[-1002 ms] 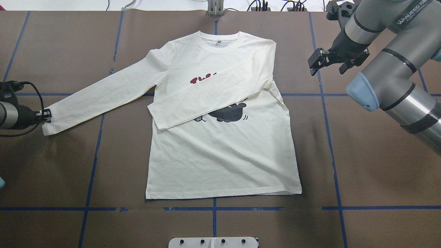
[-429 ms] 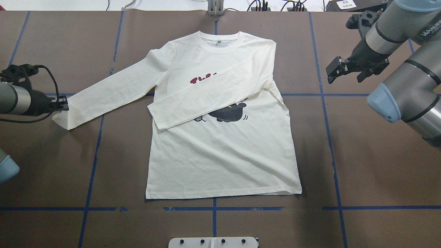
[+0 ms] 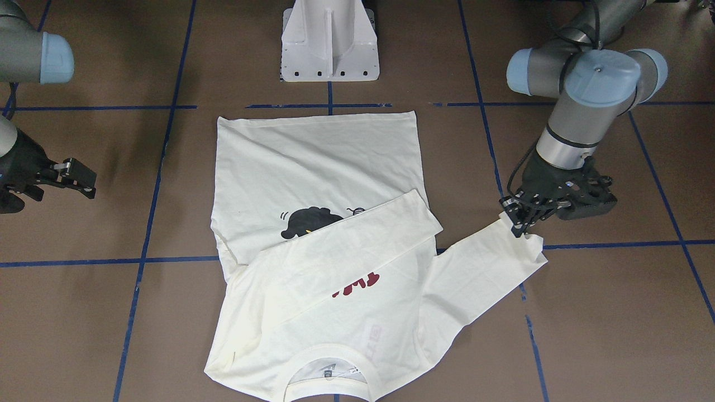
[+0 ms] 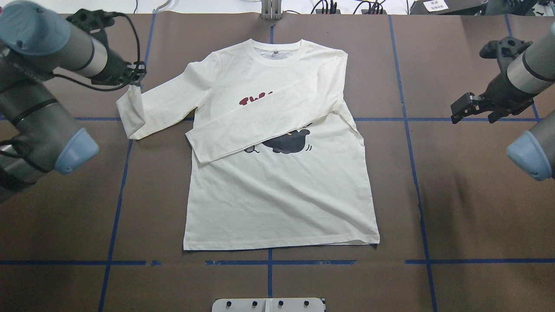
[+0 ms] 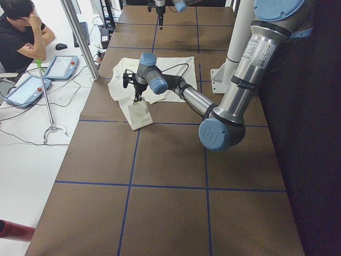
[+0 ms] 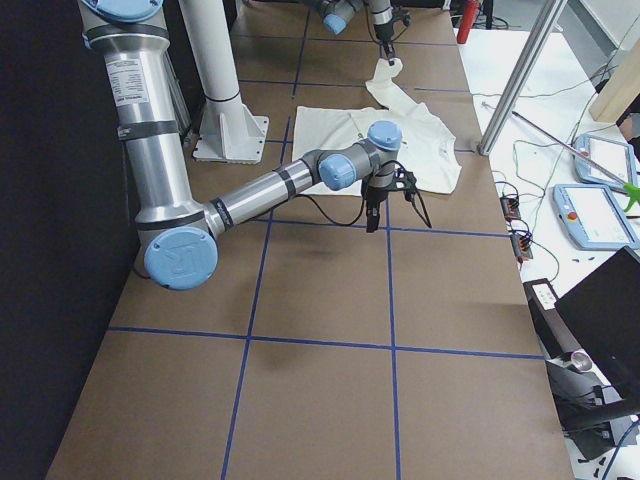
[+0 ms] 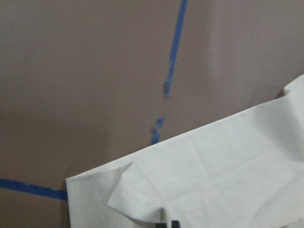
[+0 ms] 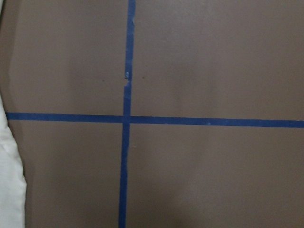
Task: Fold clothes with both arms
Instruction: 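Carry the sleeve with the left gripper across the shirt front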
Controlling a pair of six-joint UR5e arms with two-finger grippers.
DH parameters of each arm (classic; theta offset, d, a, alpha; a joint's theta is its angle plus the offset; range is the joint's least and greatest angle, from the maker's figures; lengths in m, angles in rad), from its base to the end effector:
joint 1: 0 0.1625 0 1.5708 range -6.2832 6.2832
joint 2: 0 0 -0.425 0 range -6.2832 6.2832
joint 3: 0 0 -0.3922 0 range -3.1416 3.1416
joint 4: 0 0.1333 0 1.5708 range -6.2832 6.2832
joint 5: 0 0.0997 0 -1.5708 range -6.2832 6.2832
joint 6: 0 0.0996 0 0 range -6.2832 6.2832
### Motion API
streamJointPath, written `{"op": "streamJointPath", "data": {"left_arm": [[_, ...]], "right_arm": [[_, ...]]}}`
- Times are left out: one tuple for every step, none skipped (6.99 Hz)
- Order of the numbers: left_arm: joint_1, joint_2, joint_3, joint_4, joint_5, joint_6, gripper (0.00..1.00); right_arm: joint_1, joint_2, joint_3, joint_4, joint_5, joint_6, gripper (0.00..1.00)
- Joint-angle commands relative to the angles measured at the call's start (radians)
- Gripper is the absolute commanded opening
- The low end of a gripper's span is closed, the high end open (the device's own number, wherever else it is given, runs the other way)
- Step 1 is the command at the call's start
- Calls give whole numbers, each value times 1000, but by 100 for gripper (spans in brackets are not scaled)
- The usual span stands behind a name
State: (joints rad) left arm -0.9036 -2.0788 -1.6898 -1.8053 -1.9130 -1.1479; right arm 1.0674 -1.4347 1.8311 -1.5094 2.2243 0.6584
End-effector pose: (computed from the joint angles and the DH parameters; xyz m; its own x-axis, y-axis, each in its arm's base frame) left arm 0.3302 -0.5806 0.2892 0.6066 -0.1452 -0.7817 0.3657 0.9239 0.1121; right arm -0.1986 -0.5115 0.4590 0.7123 -0.0084 0.7018 -0.0039 0.9999 0.0159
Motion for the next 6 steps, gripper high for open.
{"op": "streamJointPath", "data": {"left_arm": [[-3,-192,-1,66,-90,-27,0],[0,-254,2,61,-113,-111,0],[5,-315,1,61,-133,-186,0],[31,-381,24,57,-168,-273,0],[72,-494,127,54,-153,-344,0],[142,-573,213,46,-74,-408,0]], "right_arm": [[14,-79,2,64,8,1,100],[14,-79,0,64,8,6,100],[14,-78,-3,64,6,9,100],[14,-79,-3,64,8,9,100],[14,-79,-3,64,8,9,100],[14,-79,-3,64,8,9,100]]}}
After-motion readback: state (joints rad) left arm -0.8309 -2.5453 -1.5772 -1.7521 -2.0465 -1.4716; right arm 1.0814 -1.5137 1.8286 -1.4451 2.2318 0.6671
